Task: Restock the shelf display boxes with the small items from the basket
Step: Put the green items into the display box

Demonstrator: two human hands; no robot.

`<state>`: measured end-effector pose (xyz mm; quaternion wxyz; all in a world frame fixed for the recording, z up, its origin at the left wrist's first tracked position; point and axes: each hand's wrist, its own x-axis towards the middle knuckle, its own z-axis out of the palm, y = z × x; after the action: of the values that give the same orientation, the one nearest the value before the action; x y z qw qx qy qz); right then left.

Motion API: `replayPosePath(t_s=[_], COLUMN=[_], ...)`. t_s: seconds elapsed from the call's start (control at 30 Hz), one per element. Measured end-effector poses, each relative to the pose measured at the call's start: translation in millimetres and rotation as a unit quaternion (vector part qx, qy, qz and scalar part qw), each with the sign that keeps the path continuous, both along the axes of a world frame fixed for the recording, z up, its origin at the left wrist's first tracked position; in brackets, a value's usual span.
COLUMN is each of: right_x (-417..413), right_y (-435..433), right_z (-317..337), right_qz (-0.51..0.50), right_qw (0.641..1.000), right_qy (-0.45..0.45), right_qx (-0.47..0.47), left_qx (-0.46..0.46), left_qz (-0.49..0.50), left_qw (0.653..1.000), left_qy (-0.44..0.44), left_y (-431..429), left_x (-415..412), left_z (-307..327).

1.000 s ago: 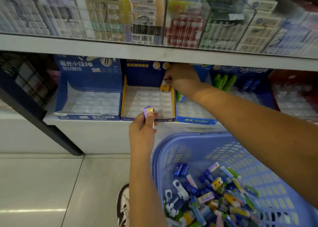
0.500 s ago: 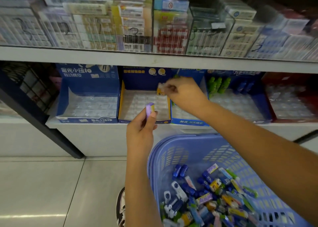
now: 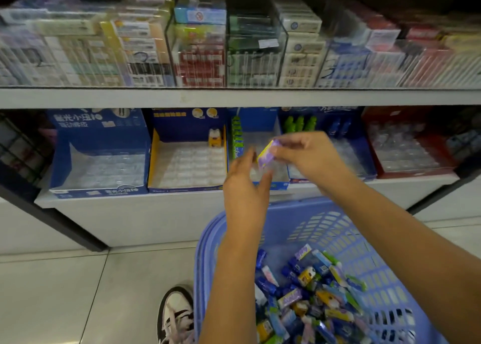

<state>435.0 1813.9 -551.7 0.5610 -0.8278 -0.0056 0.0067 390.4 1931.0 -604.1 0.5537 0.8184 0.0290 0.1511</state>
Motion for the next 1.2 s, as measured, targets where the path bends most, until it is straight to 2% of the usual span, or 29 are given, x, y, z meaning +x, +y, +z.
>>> replayPosePath(t_s=[0.1, 0.2, 0.3, 0.37, 0.53, 0.63, 0.77, 0.87, 1.07, 1.2], right_x=[39.3, 79.2, 109.1, 120.8, 137.7, 143.4, 145.3, 147.2, 149.8, 147.6], right_y=[-11.2, -8.1, -6.8, -8.1, -11.2, -16.5, -20.1, -21.9, -17.2, -6.6], right_z=[2.1, -1.5, -13.6, -21.5, -27.6, -29.3, -29.5, -31.6, -28.1, -23.6], right_qz=[-0.047, -0.048, -0.015, 0.015, -0.003, 0.01, 0.009, 0.064, 0.103, 0.103], right_qw=[0.981, 0.972, 0.951, 0.947, 0.949, 0.94, 0.957, 0.938, 0.894, 0.891], right_qy=[-0.095, -0.08, -0.064, -0.055, -0.062, -0.06, -0.078, -0.057, -0.046, -0.021], right_qx=[-0.164, -0.216, -0.302, -0.317, -0.308, -0.336, -0.278, -0.337, -0.433, -0.441], left_qx=[0.101, 0.179, 0.199, 0.199, 0.199, 0.194, 0.194, 0.195, 0.192, 0.198], left_qz=[-0.06, -0.084, -0.075, -0.073, -0.069, -0.065, -0.064, -0.067, -0.06, -0.067], left_qw=[0.989, 0.977, 0.975, 0.976, 0.978, 0.979, 0.979, 0.978, 0.979, 0.978], left_qy=[0.087, 0.082, 0.065, 0.047, 0.013, 0.004, -0.003, -0.006, -0.017, -0.019], left_y=[-7.1, -9.6, -6.8, -6.4, -8.5, -9.5, -10.5, -10.8, -11.5, -11.3], left_x=[5.4, 4.5, 5.7, 5.5, 3.6, 2.5, 2.3, 1.8, 0.9, 2.7], left_z=[-13.1, -24.6, -31.5, -34.6, -40.6, -42.0, -43.0, -42.9, -44.4, -46.5])
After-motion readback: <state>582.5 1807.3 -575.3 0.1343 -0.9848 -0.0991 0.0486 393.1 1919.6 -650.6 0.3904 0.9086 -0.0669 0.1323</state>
